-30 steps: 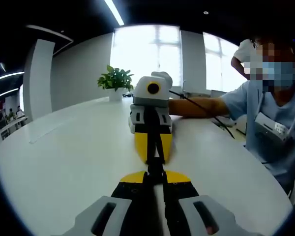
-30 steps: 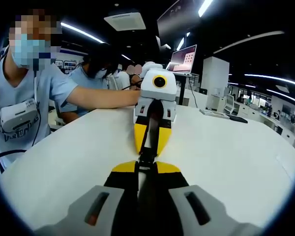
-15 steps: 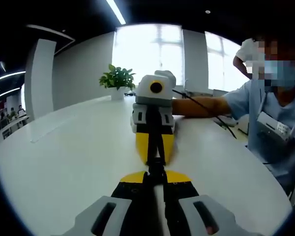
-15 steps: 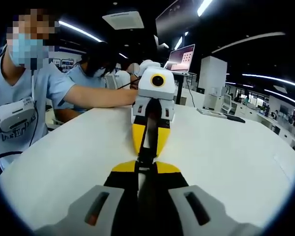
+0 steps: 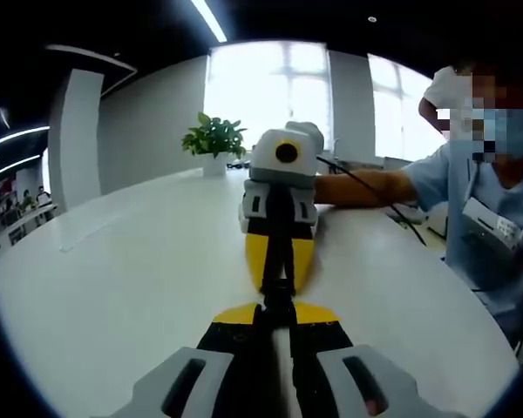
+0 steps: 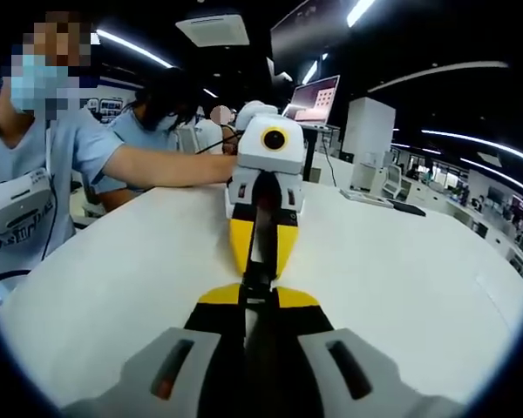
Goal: Snap the two parts of the plastic buckle together until the buckle closes and remains connected.
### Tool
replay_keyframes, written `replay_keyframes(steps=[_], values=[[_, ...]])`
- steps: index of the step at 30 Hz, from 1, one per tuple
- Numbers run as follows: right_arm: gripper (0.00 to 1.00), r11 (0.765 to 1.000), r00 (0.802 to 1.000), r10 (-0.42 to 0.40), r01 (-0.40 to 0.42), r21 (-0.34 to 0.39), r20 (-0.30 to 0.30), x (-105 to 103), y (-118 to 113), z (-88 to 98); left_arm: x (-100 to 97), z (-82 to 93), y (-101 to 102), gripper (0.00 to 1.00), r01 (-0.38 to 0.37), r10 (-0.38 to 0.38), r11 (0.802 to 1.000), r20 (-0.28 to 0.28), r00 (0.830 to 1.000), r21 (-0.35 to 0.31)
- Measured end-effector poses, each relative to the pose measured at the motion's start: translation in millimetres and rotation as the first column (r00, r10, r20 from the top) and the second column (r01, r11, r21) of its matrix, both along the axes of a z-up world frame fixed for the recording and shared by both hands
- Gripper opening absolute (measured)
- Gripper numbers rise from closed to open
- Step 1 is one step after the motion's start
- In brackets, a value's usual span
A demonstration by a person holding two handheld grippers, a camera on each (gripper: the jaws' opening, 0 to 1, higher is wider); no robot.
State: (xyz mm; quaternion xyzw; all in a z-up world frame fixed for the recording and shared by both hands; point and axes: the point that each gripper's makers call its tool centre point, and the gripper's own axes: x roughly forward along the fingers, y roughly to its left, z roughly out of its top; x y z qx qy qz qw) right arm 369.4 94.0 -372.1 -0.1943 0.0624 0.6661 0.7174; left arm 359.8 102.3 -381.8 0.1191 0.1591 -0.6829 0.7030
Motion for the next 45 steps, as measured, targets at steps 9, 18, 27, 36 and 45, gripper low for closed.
replay_keyframes(steps=[9, 18, 27, 36, 45], values=[[0.10, 0.998, 0.998, -0.062, 0.062, -0.005, 0.026, 10.5, -1.8, -0.7, 9.9, -0.3, -0.1, 0.10, -0.053, 0.053, 0.999, 0.012, 0.999, 0.005], [0.10, 0.996, 0.996, -0.084, 0.084, -0.006, 0.023, 12.7, -2.4, -1.3, 16.9, 0.8, 0.8, 0.10, -0.071, 0.071, 0.997, 0.012, 0.997, 0.005], [0.09, 0.996, 0.996, -0.085, 0.085, -0.005, 0.027, 11.5, -1.3, -1.1, 17.8, 1.2, 1.0, 0.10, -0.069, 0.069, 0.998, 0.018, 0.997, 0.005], [0.09, 0.998, 0.998, -0.062, 0.062, -0.010, 0.035, 11.9, 5.9, -1.8, 13.6, 6.1, -5.8, 0.10, -0.036, 0.036, 0.999, 0.049, 0.998, -0.007], [0.09, 0.998, 0.997, -0.070, 0.070, -0.002, 0.031, 12.4, 3.7, 0.6, 9.4, 8.0, 4.3, 0.10, -0.054, 0.054, 0.998, 0.015, 0.998, -0.013]])
